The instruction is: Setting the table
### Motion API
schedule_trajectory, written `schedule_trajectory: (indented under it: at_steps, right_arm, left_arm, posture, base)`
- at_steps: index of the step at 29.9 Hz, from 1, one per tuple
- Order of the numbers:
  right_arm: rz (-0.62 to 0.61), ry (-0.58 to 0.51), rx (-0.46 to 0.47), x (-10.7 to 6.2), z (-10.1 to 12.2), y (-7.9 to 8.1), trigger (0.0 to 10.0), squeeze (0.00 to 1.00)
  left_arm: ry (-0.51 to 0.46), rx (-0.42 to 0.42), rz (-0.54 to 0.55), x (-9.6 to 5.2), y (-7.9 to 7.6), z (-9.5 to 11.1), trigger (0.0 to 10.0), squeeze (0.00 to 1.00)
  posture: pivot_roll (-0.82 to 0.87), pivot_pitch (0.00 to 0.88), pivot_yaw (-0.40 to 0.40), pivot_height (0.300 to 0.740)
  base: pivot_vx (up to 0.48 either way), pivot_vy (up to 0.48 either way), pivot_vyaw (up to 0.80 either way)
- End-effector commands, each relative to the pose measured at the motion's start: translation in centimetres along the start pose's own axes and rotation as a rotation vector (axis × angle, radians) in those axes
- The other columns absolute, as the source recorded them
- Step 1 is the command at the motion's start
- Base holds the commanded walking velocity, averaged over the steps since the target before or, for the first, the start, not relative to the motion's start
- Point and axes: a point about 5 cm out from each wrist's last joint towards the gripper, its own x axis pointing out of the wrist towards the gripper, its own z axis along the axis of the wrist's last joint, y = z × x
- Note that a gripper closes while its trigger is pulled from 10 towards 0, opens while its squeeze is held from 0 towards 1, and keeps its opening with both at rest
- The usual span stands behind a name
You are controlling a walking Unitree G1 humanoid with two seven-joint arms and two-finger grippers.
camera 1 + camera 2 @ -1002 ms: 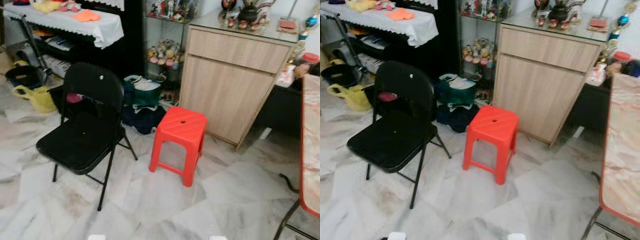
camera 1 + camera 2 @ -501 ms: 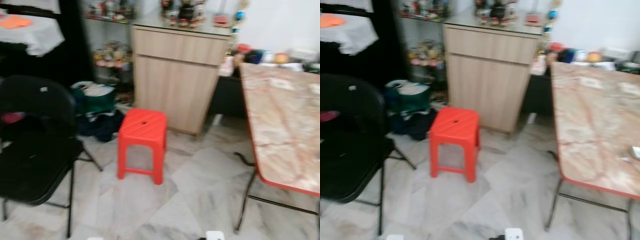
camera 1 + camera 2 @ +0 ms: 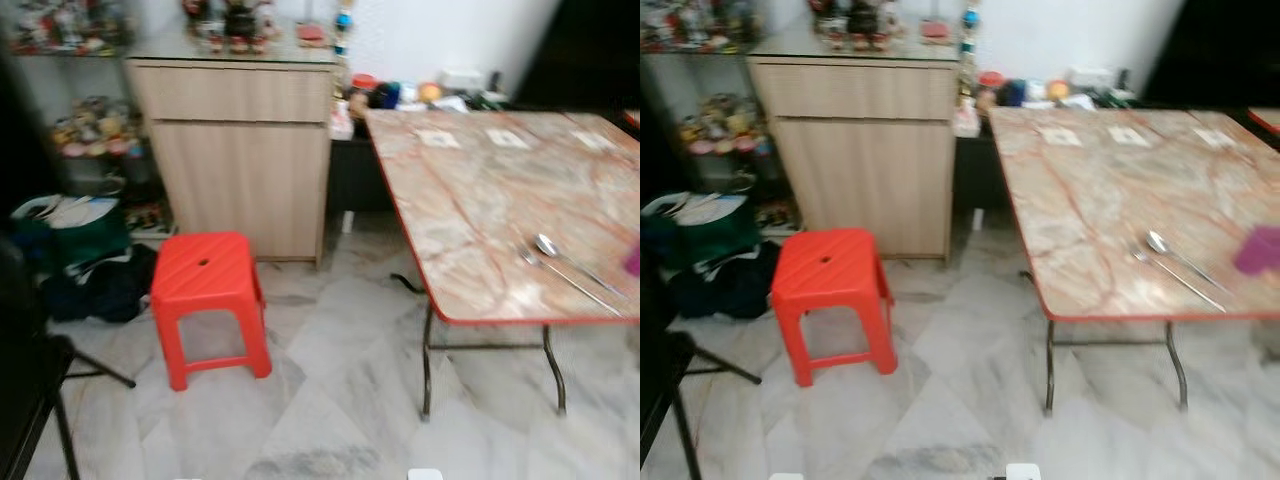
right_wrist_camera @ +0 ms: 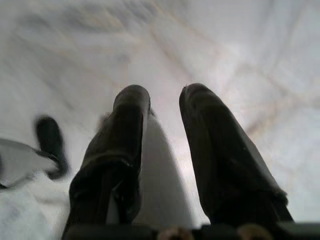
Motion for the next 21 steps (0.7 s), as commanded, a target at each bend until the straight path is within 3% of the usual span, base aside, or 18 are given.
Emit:
schedule_trajectory:
  at_steps: [1, 7, 18, 21]
  right_arm:
    - [0.028, 0.022, 0.213, 0.67, 2.68, -4.45, 10.0, 0.0]
    - [0.03, 0.013, 0.252, 0.67, 2.75, -4.41, 10.0, 0.0]
    - [0.003, 0.024, 0.244, 0.67, 2.66, -4.61, 10.0, 0.0]
    - [0.002, 0.023, 0.242, 0.67, 2.68, -4.67, 10.0, 0.0]
  left_arm:
    - [0.081, -0.2, 0.141, -1.7, 7.47, -2.68, 10.0, 0.0]
    - [0.073, -0.182, 0.135, -1.66, 7.43, -2.53, 10.0, 0.0]
    - [0.081, -0.181, 0.129, -1.62, 7.03, -2.75, 10.0, 0.0]
    - [0.082, -0.183, 0.128, -1.59, 6.89, -2.76, 10.0, 0.0]
  posture:
    - [0.02, 0.0, 0.004, 0.74]
    - [0.02, 0.0, 0.003, 0.74]
    - [0.01, 0.0, 0.001, 0.74]
    - [0.01, 0.0, -0.002, 0.74]
  base:
    - [0.0, 0.0, 0.0]
    - [0.0, 0.0, 0.0]
    - [0.0, -0.45, 0.0]
    - [0.0, -0.48, -0.62]
